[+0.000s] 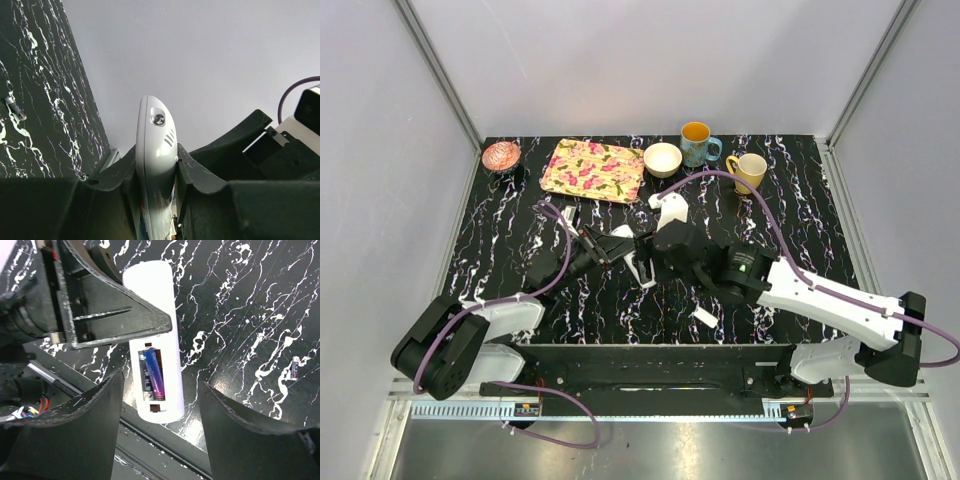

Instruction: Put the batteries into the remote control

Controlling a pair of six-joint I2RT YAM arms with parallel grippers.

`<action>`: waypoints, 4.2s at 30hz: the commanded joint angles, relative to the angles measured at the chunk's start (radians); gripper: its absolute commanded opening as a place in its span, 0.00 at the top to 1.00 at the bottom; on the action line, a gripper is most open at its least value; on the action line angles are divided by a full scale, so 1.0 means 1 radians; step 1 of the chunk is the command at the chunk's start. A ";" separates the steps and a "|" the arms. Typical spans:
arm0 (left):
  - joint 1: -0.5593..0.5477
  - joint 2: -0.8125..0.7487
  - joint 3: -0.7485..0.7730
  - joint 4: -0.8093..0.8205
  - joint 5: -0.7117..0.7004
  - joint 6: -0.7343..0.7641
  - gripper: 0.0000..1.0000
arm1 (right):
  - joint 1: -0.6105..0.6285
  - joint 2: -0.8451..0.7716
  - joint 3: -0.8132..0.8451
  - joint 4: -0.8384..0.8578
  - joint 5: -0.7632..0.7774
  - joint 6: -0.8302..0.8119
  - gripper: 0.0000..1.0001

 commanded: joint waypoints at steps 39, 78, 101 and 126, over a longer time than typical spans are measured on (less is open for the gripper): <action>-0.005 0.008 0.053 0.067 0.027 0.044 1.00 | -0.422 -0.052 -0.329 0.470 -0.787 0.493 0.21; -0.005 0.019 0.093 0.118 0.018 0.004 1.00 | -0.453 -0.072 -0.480 0.588 -0.865 0.563 0.26; 0.001 -0.028 0.142 0.122 0.013 -0.024 1.00 | -0.454 -0.089 -0.587 0.679 -0.897 0.606 0.33; 0.033 -0.019 0.203 0.222 0.065 -0.136 1.00 | -0.453 -0.052 -0.623 0.694 -0.949 0.554 0.33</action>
